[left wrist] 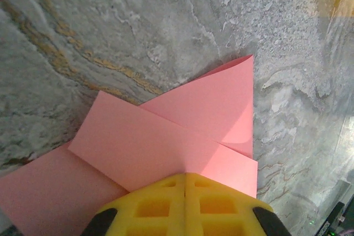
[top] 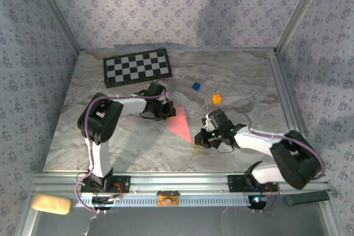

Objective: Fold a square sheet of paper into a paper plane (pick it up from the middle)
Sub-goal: Fourth fold the wing at the center of the table.

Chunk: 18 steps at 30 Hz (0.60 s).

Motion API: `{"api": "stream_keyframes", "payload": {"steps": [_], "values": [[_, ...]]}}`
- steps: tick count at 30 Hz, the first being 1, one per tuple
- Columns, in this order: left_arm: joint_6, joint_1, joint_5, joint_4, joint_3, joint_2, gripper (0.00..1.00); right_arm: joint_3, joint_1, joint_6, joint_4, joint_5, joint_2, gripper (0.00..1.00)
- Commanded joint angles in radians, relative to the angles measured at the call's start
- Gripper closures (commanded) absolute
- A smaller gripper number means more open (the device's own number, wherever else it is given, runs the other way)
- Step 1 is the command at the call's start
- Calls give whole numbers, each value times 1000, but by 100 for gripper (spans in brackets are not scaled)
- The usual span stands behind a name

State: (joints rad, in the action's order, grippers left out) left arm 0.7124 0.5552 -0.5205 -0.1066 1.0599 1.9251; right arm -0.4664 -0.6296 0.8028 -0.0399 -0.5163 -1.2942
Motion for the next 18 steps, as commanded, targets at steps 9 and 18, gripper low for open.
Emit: {"api": "stream_keyframes", "payload": {"steps": [9, 18], "values": [[17, -10, 67, -28, -42, 11, 100, -226, 1, 39, 20, 23, -214, 96], [3, -11, 71, -51, -29, 15, 100, -308, -5, 41, 49, 50, -365, 96]]}}
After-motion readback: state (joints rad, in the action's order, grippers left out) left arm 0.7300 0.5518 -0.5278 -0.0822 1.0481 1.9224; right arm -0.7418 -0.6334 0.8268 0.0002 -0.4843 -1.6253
